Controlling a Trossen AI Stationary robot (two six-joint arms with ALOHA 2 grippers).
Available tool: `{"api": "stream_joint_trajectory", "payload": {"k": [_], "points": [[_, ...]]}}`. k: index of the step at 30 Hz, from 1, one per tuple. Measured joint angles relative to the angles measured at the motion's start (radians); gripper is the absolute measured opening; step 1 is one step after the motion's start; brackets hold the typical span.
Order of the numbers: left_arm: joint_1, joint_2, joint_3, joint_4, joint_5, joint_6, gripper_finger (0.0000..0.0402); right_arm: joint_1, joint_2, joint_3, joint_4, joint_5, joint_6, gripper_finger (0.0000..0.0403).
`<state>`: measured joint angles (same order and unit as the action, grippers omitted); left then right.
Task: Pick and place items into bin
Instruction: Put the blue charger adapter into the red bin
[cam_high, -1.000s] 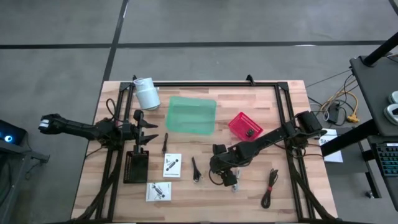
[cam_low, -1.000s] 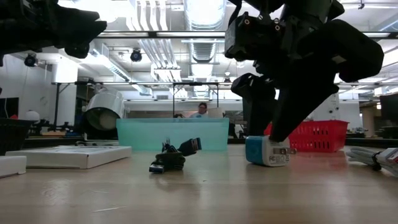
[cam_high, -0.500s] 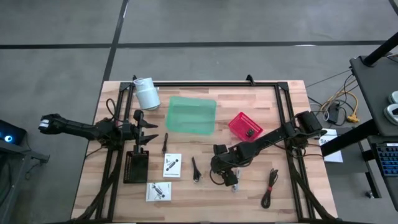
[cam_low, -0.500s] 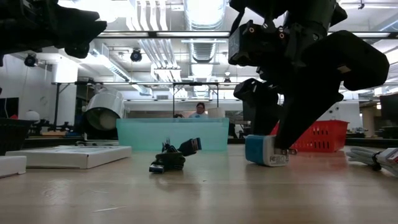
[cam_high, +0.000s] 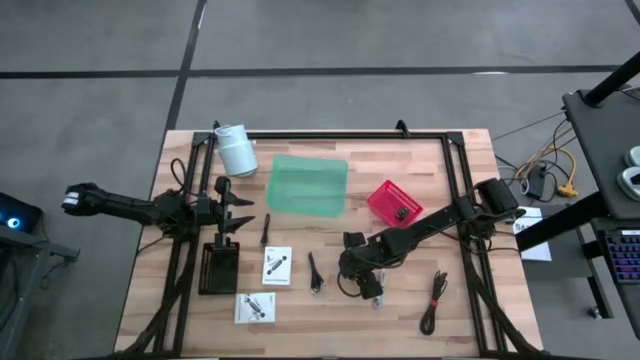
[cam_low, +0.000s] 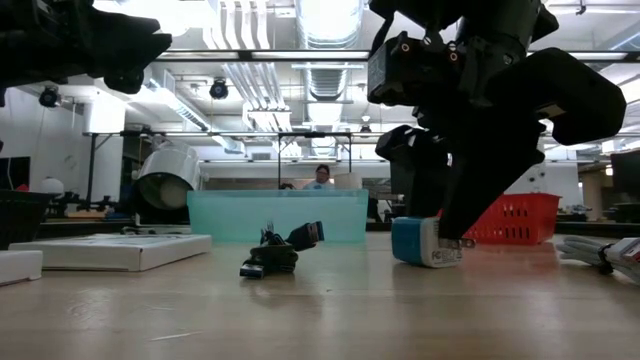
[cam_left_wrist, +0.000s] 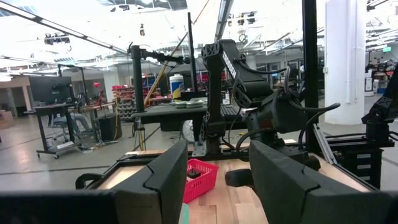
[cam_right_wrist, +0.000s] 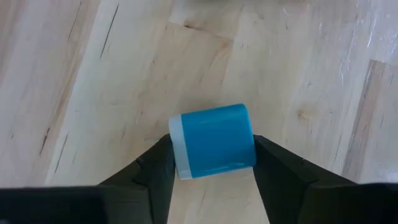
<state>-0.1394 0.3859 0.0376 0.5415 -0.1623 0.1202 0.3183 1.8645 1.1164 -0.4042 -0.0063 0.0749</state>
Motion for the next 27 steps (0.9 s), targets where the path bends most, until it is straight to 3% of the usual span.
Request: {"api": "stream_joint_trajectory", "payload": {"k": [15, 27], "points": [[0.000, 0.000, 0.000, 0.000, 0.000, 0.000, 0.0157, -0.002, -0.005, 0.051, -0.062, 0.013, 0.065, 0.0168], [0.000, 0.000, 0.000, 0.000, 0.000, 0.000, 0.0157, -0.010, -0.084, 0.086, -0.347, 0.198, 0.104, 0.0168]]}}
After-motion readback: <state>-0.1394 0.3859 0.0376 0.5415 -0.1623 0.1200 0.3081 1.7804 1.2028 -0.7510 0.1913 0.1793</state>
